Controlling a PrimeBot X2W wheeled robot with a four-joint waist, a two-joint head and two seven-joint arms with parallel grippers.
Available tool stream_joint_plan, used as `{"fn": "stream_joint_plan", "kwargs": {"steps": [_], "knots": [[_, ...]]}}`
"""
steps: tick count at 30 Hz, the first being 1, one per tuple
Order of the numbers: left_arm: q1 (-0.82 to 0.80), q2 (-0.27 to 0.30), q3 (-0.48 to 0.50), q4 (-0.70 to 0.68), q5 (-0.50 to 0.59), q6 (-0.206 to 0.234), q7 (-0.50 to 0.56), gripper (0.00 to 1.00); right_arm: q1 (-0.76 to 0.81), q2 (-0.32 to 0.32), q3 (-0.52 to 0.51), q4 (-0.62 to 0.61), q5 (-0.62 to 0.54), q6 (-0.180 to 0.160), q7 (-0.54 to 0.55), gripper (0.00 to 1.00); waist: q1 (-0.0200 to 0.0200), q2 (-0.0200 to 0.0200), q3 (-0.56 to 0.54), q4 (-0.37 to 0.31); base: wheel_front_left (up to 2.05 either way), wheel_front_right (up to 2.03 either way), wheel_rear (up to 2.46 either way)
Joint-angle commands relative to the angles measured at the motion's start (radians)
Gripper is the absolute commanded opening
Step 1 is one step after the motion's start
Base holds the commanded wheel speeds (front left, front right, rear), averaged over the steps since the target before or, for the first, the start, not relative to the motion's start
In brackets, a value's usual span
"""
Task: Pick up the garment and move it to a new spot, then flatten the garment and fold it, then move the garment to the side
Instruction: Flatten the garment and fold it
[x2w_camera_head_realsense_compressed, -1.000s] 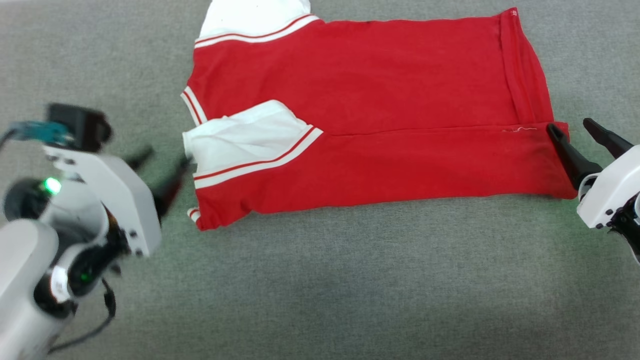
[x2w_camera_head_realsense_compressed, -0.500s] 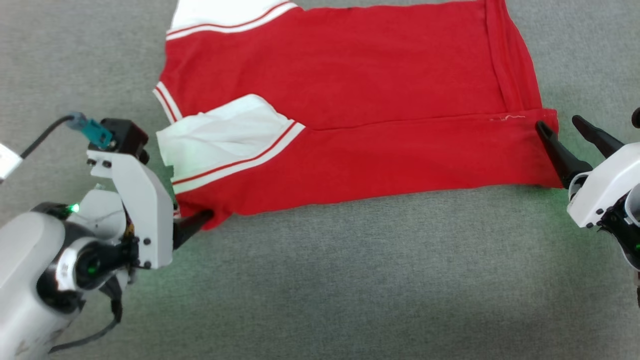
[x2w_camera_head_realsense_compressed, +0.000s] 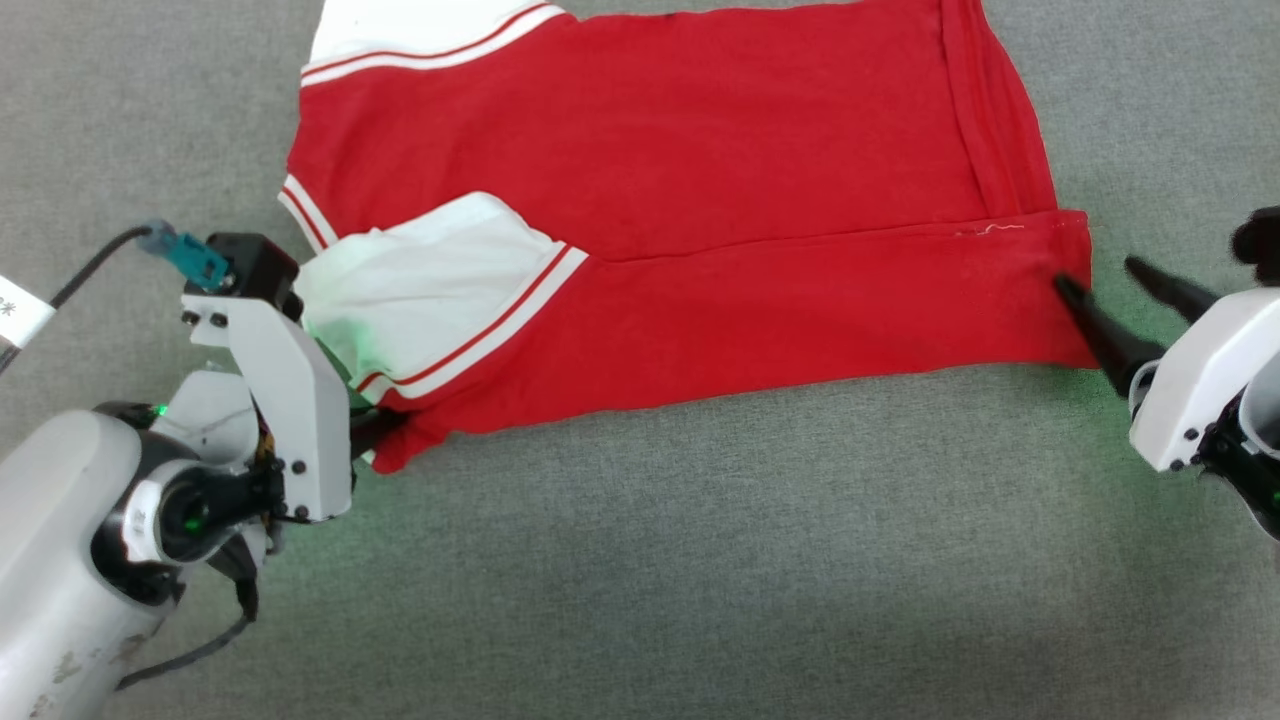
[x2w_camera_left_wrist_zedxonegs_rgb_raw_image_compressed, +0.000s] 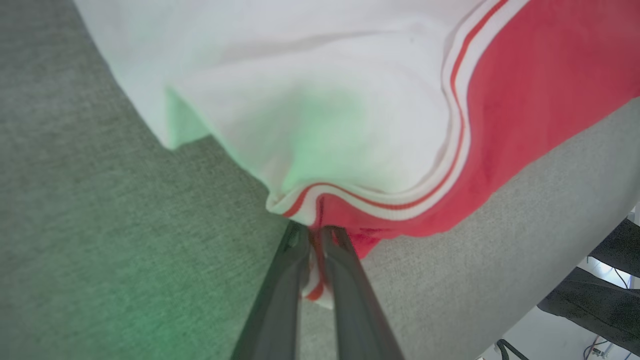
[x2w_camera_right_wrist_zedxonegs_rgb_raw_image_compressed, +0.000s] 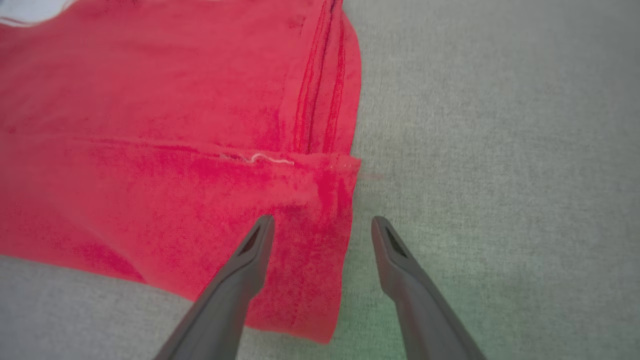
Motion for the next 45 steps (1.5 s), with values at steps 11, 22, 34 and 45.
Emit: {"fn": "stream_joint_plan", "kwargs": {"steps": [11, 22, 34, 45], "knots": [[0.03, -0.05, -0.034, 0.01, 0.005, -0.032, -0.025, 0.0, -0.045, -0.094, 0.084, -0.015, 0.031, -0.001, 0.34, 1.0, 0.0, 0.0, 0.016, 0.037, 0.0, 0.0, 0.0], [0.018, -0.087, -0.046, 0.05, 0.016, -0.065, -0.058, 0.0, -0.032, -0.09, 0.093, 0.042, 0.04, -0.001, 0.416, 0.0, 0.0, 0.0, 0.013, 0.073, 0.0, 0.0, 0.0], [0.163, -0.021, -0.023, -0.083, -0.011, -0.041, -0.116, 0.0, 0.106, -0.155, 0.062, -0.073, 0.064, -0.001, 0.434, 0.0, 0.0, 0.0, -0.074, 0.079, 0.0, 0.0, 0.0], [0.35, 0.043, 0.016, -0.247, -0.011, 0.031, -0.235, 0.05, 0.259, -0.156, -0.04, -0.206, 0.062, -0.001, 0.443, 0.6, 0.0, 0.0, -0.094, 0.08, 0.0, 0.0, 0.0]]}}
